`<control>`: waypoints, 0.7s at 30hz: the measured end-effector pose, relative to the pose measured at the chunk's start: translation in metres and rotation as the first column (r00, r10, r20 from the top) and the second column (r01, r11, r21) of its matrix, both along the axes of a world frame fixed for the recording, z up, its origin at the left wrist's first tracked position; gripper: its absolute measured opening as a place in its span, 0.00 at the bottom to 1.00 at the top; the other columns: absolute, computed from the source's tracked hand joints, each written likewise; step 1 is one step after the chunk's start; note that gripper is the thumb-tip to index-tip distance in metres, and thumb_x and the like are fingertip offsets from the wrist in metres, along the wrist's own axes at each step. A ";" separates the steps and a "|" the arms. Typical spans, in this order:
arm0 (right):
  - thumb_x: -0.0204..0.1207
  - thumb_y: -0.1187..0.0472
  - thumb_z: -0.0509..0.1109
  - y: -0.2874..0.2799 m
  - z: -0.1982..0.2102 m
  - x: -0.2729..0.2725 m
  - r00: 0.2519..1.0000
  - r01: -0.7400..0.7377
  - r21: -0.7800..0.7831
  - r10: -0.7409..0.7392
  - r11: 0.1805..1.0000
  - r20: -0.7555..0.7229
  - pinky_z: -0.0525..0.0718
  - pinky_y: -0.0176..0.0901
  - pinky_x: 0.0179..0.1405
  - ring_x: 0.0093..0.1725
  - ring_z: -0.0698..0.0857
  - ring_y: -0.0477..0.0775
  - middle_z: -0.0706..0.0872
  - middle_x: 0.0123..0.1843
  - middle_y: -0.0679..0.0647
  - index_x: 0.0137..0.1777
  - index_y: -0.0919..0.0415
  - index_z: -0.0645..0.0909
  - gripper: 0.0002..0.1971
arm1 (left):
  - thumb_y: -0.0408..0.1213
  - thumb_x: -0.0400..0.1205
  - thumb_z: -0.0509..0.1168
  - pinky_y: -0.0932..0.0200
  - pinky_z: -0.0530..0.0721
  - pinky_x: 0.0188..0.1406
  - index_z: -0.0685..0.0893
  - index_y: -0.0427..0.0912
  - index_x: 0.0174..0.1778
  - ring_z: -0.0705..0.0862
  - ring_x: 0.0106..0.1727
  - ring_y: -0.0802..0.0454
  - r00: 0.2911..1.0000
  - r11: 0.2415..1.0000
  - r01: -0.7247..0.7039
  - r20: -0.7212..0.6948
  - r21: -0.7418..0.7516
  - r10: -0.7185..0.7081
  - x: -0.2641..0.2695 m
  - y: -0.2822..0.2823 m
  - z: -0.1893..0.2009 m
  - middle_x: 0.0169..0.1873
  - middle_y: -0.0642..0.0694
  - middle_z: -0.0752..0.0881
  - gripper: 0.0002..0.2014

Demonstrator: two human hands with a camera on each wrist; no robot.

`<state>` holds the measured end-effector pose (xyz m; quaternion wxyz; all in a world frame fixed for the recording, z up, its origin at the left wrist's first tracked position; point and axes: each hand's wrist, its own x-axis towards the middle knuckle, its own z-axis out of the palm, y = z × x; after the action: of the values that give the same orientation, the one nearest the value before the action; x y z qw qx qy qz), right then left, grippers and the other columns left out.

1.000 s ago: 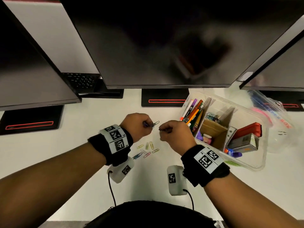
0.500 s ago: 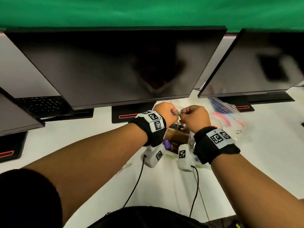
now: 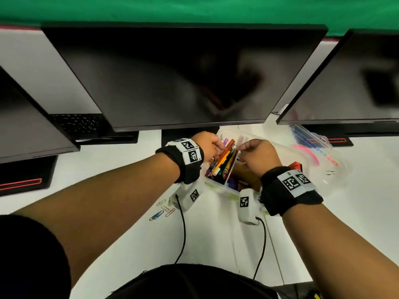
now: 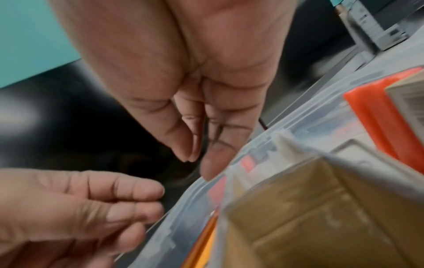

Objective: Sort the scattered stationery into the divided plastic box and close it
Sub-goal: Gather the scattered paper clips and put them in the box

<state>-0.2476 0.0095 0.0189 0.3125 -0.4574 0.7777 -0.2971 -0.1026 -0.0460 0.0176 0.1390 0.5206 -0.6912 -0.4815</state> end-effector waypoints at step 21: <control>0.76 0.70 0.62 0.033 -0.118 0.136 0.596 -0.660 0.405 0.769 0.633 -0.230 0.73 0.42 0.65 0.65 0.78 0.61 0.76 0.65 0.62 0.73 0.56 0.72 0.25 | 0.41 0.69 0.77 0.51 0.78 0.65 0.71 0.43 0.72 0.78 0.66 0.40 0.767 0.977 0.194 0.607 0.089 -0.208 0.160 0.064 -0.128 0.66 0.40 0.74 0.35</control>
<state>-0.1114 0.0427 -0.0992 0.3088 -0.7325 0.6034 0.0625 0.0572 0.0185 -0.1100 -0.1506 0.5729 -0.7453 -0.3060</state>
